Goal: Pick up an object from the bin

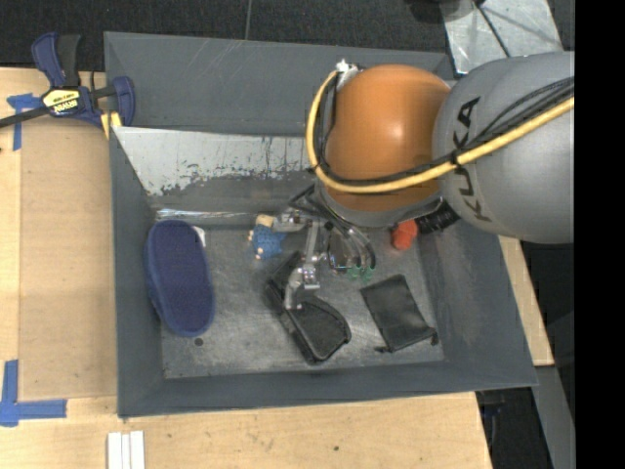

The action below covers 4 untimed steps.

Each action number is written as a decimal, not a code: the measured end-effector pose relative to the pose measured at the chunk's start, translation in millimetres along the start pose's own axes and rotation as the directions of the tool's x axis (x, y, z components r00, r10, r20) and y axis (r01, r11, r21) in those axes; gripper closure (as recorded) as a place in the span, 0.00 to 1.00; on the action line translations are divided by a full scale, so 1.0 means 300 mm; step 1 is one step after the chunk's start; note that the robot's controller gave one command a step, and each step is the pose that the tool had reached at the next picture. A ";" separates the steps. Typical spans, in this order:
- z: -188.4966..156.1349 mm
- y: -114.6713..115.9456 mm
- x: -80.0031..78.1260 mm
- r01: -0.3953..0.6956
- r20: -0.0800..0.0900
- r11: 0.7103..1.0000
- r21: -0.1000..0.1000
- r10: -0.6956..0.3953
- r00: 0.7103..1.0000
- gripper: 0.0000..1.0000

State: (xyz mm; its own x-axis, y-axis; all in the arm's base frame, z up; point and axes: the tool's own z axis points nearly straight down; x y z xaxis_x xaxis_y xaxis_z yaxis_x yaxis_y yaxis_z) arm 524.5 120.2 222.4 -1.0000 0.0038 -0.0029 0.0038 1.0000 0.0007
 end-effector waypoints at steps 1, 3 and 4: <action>0.491 -0.831 0.035 0.178 0.006 0.984 -0.006 -0.178 0.984 0.00; 0.317 -0.797 0.045 0.476 0.003 0.879 0.003 -0.476 0.879 0.00; 0.495 -0.815 -0.002 0.535 0.000 0.845 0.001 -0.535 0.845 0.00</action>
Offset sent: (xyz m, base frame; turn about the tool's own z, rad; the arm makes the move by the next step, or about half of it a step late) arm -0.0146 -0.2510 -0.1524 -0.1839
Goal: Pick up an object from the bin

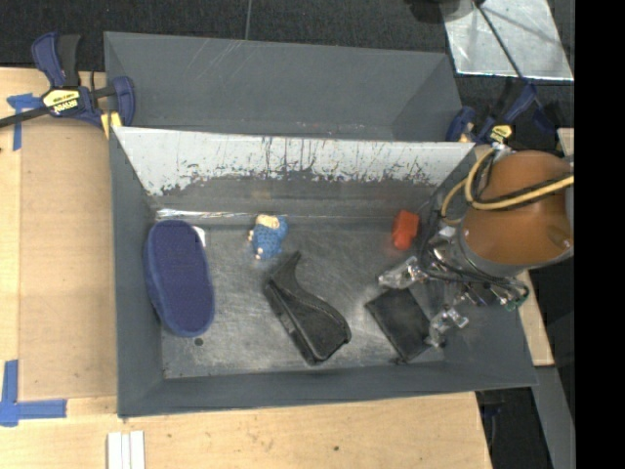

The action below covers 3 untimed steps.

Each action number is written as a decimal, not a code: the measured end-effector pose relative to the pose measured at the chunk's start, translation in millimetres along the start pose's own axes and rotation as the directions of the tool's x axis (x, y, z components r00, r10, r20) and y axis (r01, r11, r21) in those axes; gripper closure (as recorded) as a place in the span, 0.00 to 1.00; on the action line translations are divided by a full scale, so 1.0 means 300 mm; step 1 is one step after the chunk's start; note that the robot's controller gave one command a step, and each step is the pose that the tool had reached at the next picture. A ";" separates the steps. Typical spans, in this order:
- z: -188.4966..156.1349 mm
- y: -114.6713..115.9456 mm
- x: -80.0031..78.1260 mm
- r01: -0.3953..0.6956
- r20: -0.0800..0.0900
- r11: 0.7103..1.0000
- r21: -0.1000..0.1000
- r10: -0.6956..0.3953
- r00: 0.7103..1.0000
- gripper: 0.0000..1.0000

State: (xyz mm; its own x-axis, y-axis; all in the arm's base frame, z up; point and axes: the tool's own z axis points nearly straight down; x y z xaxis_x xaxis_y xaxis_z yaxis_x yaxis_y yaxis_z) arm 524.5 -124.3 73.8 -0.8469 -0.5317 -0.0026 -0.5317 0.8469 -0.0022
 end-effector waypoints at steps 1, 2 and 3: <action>-0.007 0.051 -0.019 0.163 0.002 0.987 0.011 -0.163 0.987 0.00; -0.015 0.061 -0.042 0.164 0.021 0.986 0.015 -0.164 0.986 1.00; -0.096 0.057 -0.047 0.160 0.003 0.987 0.002 -0.160 0.987 1.00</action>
Offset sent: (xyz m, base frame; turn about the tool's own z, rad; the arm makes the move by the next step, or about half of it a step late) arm -0.0081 0.0206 -0.0038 -0.1696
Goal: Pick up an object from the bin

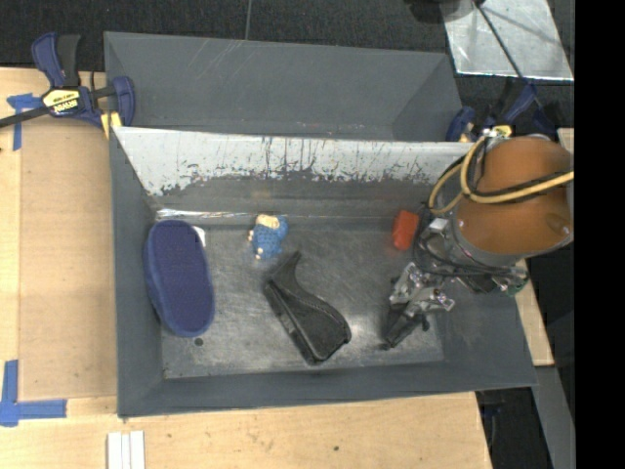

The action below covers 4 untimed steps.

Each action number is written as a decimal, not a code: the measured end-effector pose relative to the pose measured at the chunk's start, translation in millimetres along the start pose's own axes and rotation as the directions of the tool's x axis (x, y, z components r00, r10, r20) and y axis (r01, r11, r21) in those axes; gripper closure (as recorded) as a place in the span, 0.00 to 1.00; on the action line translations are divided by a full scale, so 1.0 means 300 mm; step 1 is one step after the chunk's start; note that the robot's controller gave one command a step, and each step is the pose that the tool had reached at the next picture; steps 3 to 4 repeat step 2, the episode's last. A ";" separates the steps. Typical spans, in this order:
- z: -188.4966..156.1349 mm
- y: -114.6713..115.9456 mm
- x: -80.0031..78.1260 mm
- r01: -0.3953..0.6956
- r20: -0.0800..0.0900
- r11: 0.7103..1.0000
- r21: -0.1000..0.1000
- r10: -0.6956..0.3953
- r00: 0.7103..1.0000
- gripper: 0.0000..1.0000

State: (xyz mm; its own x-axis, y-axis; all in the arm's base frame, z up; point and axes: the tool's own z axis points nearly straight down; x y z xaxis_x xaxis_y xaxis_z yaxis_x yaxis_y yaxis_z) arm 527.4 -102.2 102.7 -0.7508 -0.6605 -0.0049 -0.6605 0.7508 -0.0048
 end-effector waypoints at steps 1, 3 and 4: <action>-0.123 -0.005 -0.005 -0.004 0.000 1.000 0.000 0.004 1.000 1.00; -0.323 -0.011 -0.011 -0.007 0.002 1.000 0.003 0.007 1.000 1.00; -0.323 -0.011 -0.011 -0.007 0.002 1.000 0.003 0.007 1.000 1.00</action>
Offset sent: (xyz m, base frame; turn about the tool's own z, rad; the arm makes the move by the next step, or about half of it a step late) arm 0.0001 0.0001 0.0342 0.0000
